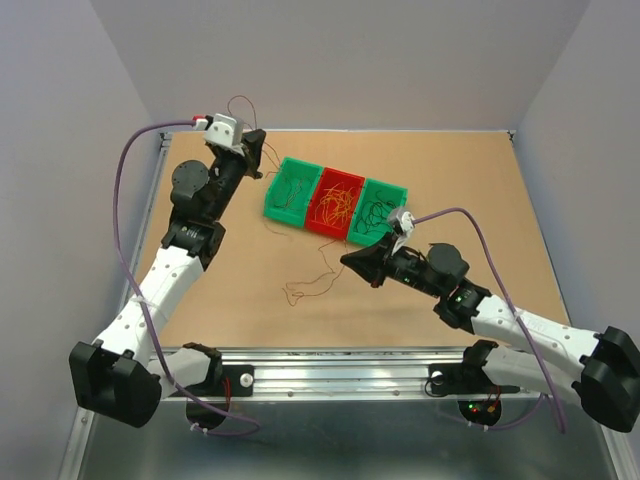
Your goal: Untangle the cables
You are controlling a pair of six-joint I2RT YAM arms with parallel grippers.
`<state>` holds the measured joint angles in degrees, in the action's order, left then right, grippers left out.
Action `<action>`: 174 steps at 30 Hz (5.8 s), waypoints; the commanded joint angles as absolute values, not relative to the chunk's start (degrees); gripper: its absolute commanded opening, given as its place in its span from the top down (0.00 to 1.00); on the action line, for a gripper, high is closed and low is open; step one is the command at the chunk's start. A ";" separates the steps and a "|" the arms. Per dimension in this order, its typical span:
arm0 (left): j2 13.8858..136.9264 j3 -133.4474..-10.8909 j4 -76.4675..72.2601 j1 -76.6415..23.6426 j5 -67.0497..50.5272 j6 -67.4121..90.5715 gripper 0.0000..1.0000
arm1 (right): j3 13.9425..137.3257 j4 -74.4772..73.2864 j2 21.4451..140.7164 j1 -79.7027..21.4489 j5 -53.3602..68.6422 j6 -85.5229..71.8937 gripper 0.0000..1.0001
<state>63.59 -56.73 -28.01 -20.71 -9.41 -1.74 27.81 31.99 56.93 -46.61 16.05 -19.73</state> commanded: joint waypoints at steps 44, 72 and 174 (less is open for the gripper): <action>97.56 -79.81 -42.36 -18.27 -10.64 -14.93 1.00 | 30.94 31.29 55.46 -47.20 6.94 -21.09 1.00; 101.95 -58.79 -46.87 -24.35 -7.65 -21.09 1.00 | 30.76 31.03 54.58 -47.20 6.77 -21.09 0.99; 127.28 -98.54 16.63 -22.94 -1.67 -21.80 0.87 | 31.20 29.71 52.21 -47.11 6.86 -21.53 1.00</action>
<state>131.48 -103.61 15.55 -23.20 -5.13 -21.15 27.79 27.92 53.23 -46.61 7.44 -21.41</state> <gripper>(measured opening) 0.134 0.023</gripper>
